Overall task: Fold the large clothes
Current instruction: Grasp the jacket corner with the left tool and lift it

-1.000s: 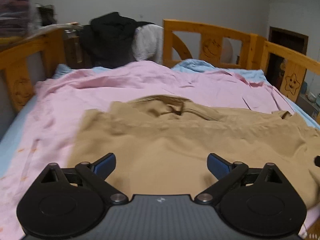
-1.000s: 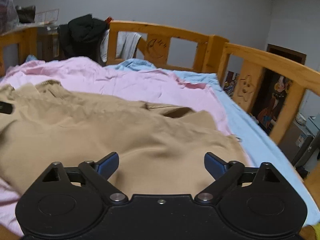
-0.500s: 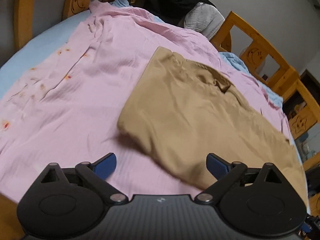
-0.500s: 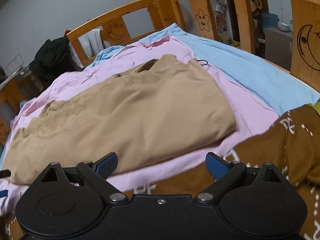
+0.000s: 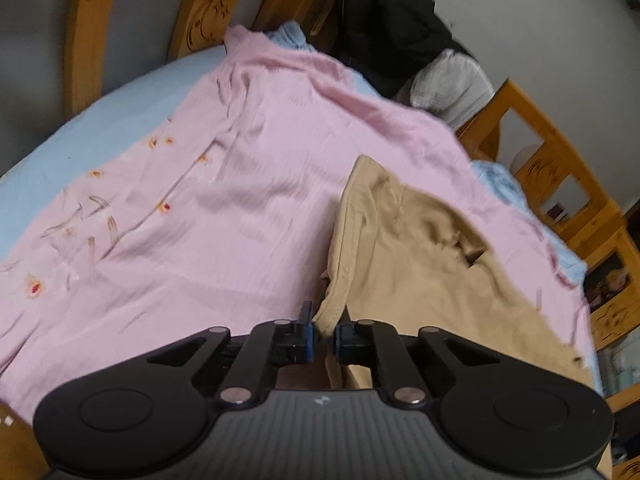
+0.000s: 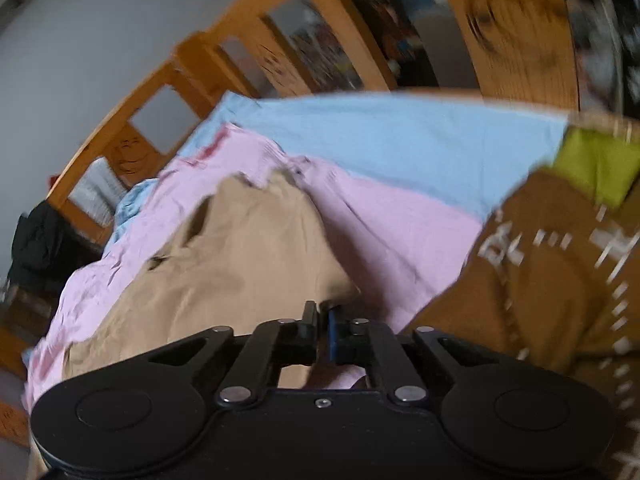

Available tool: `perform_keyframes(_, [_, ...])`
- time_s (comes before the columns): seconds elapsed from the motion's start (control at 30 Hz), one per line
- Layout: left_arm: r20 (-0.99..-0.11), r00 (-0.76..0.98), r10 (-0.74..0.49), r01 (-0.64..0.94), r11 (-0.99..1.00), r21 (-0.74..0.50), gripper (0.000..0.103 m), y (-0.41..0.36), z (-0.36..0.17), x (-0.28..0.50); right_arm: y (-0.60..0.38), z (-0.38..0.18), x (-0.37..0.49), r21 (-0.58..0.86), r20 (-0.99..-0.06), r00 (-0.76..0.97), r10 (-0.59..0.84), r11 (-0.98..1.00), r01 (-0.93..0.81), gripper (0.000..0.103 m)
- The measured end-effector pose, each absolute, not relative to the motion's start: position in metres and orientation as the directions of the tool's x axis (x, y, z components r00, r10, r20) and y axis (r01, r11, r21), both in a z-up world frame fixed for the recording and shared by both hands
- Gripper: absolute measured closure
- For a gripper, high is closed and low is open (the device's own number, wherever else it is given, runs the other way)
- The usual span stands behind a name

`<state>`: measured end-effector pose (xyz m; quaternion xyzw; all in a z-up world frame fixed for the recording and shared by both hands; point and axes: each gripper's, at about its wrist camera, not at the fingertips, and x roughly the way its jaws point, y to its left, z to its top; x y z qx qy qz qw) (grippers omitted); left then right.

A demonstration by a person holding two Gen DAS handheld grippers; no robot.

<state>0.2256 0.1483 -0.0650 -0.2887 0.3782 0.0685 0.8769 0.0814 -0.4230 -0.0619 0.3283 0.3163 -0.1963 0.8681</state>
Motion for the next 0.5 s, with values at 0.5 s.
perform_keyframes(0.5, [-0.720, 0.685, -0.109, -0.289, 0.867, -0.406, 0.054, 0.159, -0.068, 0.208, -0.381, -0.043, 0.040, 0.087, -0.648, 0.692, -0.317, 0.872, 0.481, 0.065])
